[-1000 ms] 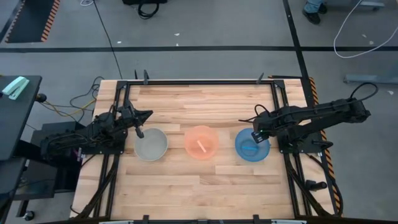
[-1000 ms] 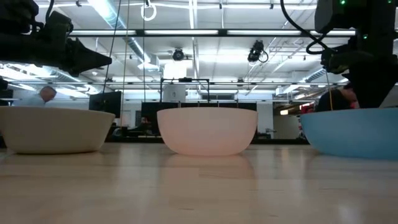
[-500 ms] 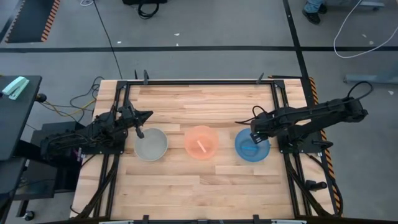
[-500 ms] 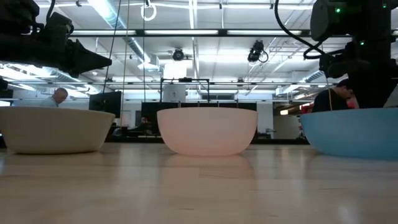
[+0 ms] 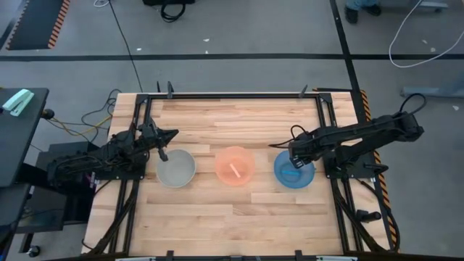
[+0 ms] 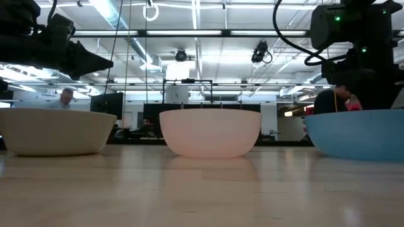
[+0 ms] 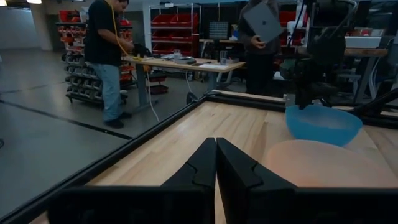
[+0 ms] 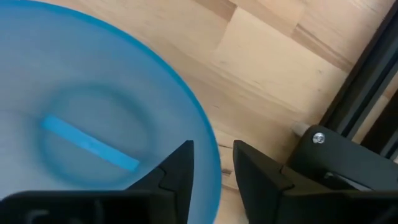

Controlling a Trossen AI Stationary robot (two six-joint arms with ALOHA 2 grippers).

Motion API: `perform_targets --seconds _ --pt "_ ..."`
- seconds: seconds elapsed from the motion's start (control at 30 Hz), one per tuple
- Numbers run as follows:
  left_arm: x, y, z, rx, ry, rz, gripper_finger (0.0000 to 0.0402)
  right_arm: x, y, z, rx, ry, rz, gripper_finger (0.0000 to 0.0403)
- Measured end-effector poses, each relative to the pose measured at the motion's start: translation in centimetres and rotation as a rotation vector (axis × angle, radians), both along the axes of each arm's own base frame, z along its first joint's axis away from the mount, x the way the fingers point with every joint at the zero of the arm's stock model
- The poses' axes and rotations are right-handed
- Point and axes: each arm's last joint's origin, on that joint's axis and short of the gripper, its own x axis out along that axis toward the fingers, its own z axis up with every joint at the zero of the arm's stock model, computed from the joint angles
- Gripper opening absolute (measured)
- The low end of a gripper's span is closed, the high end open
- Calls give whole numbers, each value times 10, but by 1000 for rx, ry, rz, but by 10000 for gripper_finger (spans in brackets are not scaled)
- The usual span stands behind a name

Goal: Nest bowls inside each other
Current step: Stack the blue bowl on the orange bowl

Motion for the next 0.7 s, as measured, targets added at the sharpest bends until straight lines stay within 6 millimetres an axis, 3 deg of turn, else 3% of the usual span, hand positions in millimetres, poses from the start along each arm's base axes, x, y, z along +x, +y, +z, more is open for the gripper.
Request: perform_targets --seconds 0.2,0.43,0.7 --pt "0 0 0 0 2 0 26 5 1 -10 37 -60 7 97" --pt "0 0 0 0 3 0 31 -4 2 -30 88 -32 -6 76" --pt "0 0 0 1 2 0 19 -3 2 -29 92 -46 9 39"
